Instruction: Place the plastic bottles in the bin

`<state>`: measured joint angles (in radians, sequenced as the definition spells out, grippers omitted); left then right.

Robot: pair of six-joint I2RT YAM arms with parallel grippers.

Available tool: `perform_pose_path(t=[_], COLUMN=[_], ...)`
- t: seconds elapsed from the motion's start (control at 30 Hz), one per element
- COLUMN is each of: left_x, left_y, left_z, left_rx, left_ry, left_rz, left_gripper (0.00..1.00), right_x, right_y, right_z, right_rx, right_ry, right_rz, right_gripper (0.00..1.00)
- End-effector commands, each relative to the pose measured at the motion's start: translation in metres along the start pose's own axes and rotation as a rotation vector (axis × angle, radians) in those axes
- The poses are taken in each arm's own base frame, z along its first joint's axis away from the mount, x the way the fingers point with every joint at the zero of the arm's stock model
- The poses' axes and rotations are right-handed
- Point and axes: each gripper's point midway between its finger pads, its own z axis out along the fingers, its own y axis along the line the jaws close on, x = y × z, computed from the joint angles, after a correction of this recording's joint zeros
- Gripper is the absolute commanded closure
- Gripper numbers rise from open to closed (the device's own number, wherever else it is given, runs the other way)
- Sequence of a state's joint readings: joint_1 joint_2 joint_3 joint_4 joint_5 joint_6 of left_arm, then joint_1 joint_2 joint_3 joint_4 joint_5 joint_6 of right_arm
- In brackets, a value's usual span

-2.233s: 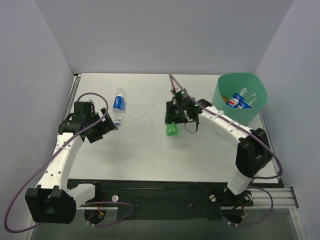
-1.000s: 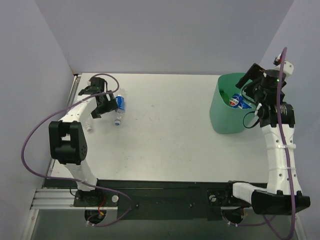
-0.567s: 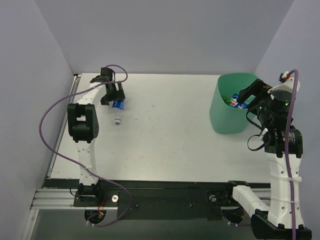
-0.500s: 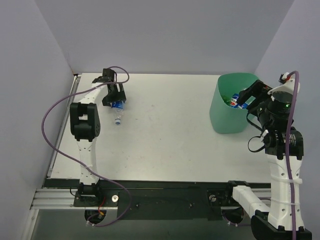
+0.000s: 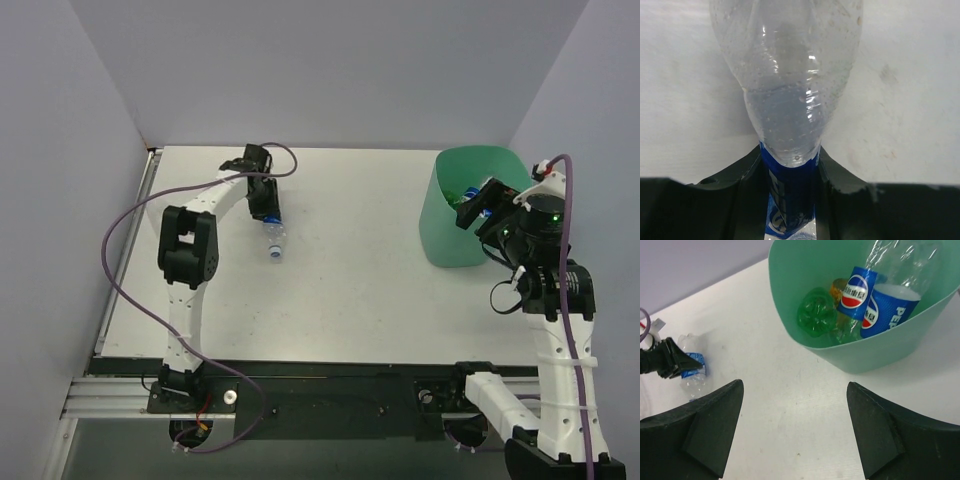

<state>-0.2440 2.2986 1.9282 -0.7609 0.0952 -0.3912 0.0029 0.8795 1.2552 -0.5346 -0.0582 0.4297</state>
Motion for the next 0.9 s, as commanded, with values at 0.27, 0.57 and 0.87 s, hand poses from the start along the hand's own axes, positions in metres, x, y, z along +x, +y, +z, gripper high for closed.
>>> perform_pose_path(t=[0.27, 0.57, 0.87], left_x=[0.112, 0.132, 0.155], left_y=[-0.196, -0.259, -0.291], left_z=[-0.044, -0.103, -0.196], left_rx=[0.379, 0.710, 1.137], left_ry=[0.071, 0.096, 0.188], left_rz=[0.090, 0.158, 0.257], left_gripper=[0.65, 0.66, 0.66], right_x=[0.080, 0.111, 0.118], right_y=[0.027, 0.045, 0.076], right_z=[0.000, 0.013, 0.041], right_rx=[-0.122, -0.195, -0.269], right_ry=[0.199, 0.256, 0.275], right_rz=[-0.077, 0.076, 0.243], right_gripper=[0.23, 0.23, 0.22])
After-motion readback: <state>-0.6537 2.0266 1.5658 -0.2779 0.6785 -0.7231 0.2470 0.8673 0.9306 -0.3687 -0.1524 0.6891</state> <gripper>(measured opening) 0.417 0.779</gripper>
